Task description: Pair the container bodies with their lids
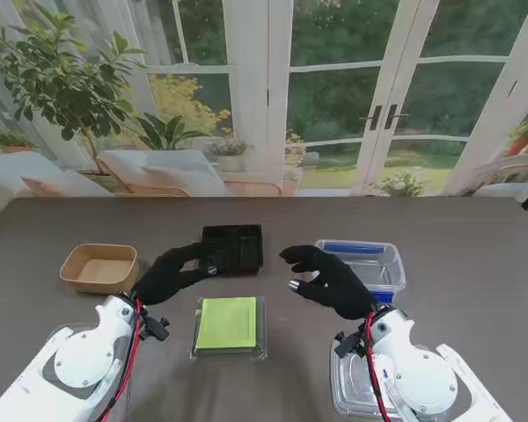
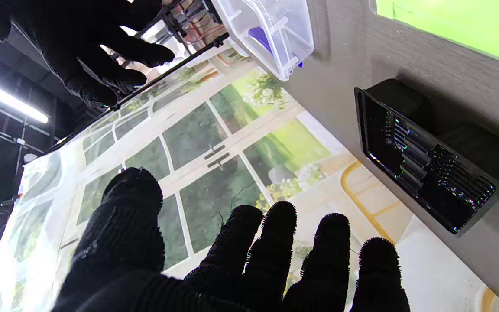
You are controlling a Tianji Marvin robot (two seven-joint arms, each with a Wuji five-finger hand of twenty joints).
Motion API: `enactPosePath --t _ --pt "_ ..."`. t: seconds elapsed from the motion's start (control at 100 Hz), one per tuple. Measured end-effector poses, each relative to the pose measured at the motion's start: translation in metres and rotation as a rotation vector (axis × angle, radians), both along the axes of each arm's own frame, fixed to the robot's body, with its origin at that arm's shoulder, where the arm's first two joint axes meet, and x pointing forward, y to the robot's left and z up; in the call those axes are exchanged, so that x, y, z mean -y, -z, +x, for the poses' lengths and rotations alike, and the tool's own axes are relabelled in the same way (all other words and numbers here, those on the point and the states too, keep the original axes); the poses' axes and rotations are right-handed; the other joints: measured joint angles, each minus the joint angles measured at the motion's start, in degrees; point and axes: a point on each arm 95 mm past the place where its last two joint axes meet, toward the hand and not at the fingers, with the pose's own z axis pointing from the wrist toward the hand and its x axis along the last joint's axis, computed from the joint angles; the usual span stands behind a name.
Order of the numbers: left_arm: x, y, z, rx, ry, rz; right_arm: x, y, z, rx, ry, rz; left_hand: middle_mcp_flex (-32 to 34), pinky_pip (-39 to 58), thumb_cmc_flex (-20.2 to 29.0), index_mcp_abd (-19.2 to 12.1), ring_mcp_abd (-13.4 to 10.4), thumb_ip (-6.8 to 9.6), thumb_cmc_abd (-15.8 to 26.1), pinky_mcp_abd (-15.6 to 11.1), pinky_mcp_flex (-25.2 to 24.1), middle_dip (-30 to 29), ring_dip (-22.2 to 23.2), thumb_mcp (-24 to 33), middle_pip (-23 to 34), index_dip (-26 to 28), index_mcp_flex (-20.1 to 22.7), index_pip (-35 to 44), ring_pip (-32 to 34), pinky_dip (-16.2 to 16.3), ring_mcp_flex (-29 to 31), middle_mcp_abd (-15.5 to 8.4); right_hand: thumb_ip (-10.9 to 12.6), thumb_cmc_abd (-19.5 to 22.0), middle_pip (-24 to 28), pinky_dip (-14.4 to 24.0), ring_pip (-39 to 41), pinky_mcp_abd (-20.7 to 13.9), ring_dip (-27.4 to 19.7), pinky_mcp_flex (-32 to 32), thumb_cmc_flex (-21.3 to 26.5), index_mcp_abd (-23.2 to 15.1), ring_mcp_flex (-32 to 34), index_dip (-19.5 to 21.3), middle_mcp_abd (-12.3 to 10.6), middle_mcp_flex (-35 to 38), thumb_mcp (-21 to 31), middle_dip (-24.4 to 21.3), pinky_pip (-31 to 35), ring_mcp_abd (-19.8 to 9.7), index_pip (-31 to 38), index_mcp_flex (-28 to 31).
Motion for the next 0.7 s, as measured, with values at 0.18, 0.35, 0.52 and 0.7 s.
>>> enactPosePath --t 0.18,0.35,0.52,0.7 --pt "0.0 0.001 -0.001 -0.012 0.006 0.009 0.0 0.0 0.0 0.0 0.0 0.004 0.0 -0.01 -0.04 0.0 0.0 0.0 0.0 0.0 -0.02 0.0 0.0 0.64 0.0 0.24 -0.07 0.01 0.0 0.0 -0.01 0.0 0.0 0.01 0.0 1.09 0.0 0.0 0.0 0.0 0.0 0.0 0.0 0.0 0.0 0.0 0.0 -0.01 0.0 0.0 0.0 0.0" --pt "0.0 0.002 -0.001 -0.008 0.005 0.02 0.0 0.0 0.0 -0.002 -0.002 0.007 0.02 -0.02 -0.04 0.01 0.0 0.0 0.0 -0.01 -0.04 0.0 0.0 0.85 -0.16 0.04 -0.78 -0.86 0.0 0.02 -0.01 -0.02 0.0 0.01 0.0 1.09 0.0 0.0 0.0 0.0 0.0 0.0 0.01 0.0 0.0 0.01 0.0 -0.01 -0.15 0.0 0.0 0.0" --pt "-0.003 0.001 0.0 0.034 -0.027 0.084 0.0 0.001 0.0 -0.008 -0.002 0.017 0.14 -0.03 -0.04 -0.65 0.0 0.0 -0.04 -0.02 -0.02 -0.01 0.0 1.65 -0.17 -0.96 -0.56 -1.1 0.0 0.02 0.2 -0.48 0.0 0.01 0.0 1.11 0.0 0.0 0.0 0.0 0.0 0.0 0.01 0.0 0.0 0.02 0.0 -0.01 -0.45 0.0 0.0 0.0" --pt "-0.013 -0.001 -0.002 0.043 -0.111 0.232 -0.001 0.0 -0.002 -0.018 -0.019 0.031 1.92 -0.03 -0.04 -1.33 -0.01 0.0 -0.26 -0.02 0.83 -0.1 0.0 2.27 -0.1 -1.32 1.66 -1.04 0.0 0.02 0.36 -1.06 0.0 0.02 0.01 1.12 0.0 0.0 0.0 0.0 0.0 0.0 0.02 0.0 0.0 0.05 0.0 -0.02 -0.45 0.0 0.0 0.01"
